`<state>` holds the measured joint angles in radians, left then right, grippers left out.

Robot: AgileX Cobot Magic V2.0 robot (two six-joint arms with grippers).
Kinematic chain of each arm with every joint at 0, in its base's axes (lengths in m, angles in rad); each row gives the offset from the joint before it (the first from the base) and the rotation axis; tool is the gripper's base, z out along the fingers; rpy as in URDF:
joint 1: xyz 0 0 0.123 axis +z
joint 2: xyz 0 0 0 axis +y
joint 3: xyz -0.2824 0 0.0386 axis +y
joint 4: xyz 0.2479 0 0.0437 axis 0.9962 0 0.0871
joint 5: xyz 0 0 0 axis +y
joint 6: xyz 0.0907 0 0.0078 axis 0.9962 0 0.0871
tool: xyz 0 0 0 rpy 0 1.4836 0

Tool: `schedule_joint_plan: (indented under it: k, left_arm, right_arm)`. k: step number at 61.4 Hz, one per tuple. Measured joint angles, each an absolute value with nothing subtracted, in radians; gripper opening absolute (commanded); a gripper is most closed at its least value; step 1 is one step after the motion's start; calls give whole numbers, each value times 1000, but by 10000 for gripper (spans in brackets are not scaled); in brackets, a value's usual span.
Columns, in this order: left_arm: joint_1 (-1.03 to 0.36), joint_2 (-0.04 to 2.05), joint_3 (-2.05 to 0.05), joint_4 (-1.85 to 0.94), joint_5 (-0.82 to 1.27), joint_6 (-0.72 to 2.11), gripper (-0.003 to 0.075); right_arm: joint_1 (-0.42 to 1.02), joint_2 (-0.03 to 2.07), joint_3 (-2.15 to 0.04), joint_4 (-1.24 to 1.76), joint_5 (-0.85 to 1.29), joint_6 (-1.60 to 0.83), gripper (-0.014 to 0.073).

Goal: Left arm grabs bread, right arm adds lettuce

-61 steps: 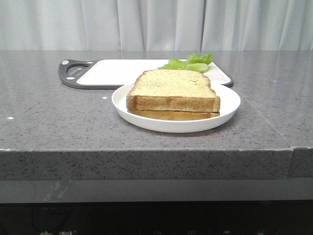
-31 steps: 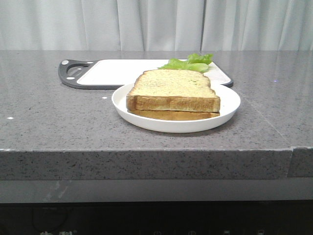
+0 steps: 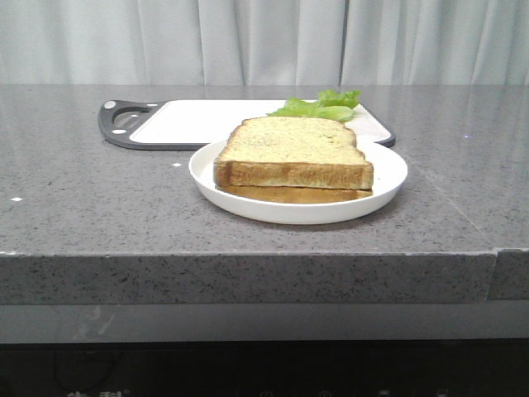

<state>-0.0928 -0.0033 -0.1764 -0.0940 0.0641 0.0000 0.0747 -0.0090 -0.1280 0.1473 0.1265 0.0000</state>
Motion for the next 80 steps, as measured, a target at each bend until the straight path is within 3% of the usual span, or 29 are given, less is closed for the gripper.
schedule_joint_plan:
  k: [26, 39, 57, 63, 66, 71, 76, 80]
  left_arm:
    - [-93, 275, -694, -94, 538, 0, -20]
    - [-93, 415, -710, -94, 633, 0, -20]
    - [-93, 515, -702, -114, 637, 0, -20]
    - [-93, 535, -702, -122, 637, 0, 15]
    - [-93, 545, -702, -127, 637, 0, 79]
    - [-93, 562, -702, -138, 633, 0, 256]
    - [-93, 582, -702, -190, 628, 14, 388]
    - [-93, 605, -702, -265, 631, 78, 407]
  right_arm:
    - [75, 238, -603, 147, 464, 0, -118]
    - [75, 337, -613, 147, 589, -6, -118]
    - [75, 362, -581, 147, 608, -6, -104]
    - [75, 362, -581, 147, 608, -6, 29]
    - [75, 362, -581, 147, 608, -6, 146]
    - [75, 362, -580, 147, 608, -6, 363]
    - [75, 362, -580, 147, 608, -6, 466]
    - [75, 362, -580, 147, 608, -6, 479]
